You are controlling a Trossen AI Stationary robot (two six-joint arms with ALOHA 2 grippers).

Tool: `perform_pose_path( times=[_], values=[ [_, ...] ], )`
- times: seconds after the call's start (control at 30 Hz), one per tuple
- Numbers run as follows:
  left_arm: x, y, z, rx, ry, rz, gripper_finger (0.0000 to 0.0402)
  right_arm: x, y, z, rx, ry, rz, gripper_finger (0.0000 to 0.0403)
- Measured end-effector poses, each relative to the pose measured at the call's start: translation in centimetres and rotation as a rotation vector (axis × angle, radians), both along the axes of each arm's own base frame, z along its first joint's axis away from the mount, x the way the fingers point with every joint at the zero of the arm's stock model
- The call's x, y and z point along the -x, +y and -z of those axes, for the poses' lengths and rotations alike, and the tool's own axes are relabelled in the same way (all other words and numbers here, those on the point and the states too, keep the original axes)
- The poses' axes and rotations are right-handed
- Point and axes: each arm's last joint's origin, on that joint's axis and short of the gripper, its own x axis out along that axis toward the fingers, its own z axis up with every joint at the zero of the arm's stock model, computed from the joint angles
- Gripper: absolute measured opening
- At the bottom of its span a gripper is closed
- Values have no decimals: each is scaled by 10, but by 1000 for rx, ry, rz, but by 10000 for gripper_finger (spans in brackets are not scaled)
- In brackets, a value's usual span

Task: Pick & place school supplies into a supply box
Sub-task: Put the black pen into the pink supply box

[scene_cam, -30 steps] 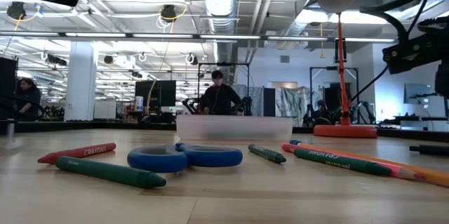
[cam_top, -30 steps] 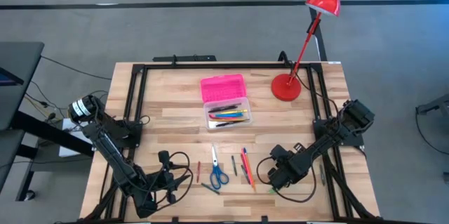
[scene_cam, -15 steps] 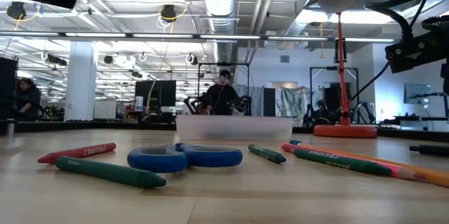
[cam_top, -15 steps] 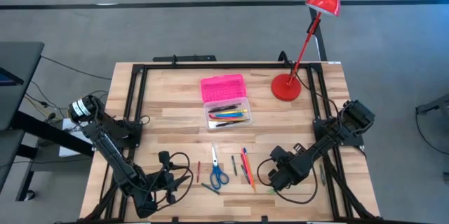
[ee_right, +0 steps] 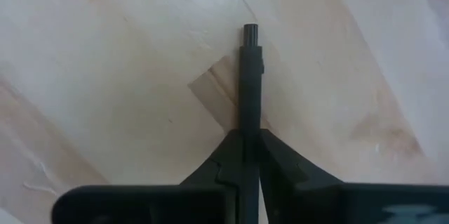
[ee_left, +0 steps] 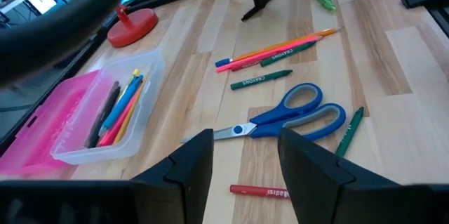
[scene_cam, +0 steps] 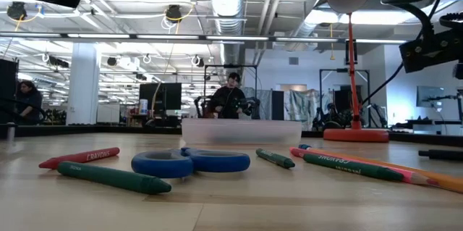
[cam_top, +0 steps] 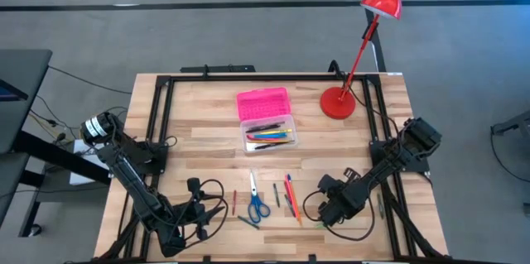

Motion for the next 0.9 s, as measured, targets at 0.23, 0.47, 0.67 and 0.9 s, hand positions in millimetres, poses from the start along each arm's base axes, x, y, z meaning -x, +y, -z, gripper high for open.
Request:
perform_pose_path(
  times=[0.23,0.47,0.67,0.9],
  values=[
    [0,1,0,-18,-7,-7,155,-18,-9,-9,166,-113,-96,11],
    [0,1,0,-27,-9,-12,155,-54,-28,-33,313,-165,-250,3],
    [1,2,0,-39,-5,-13,155,-102,-69,-56,412,-236,-334,7],
    [1,3,1,-43,1,-12,155,-153,-126,-74,420,-432,-484,7]
  ],
)
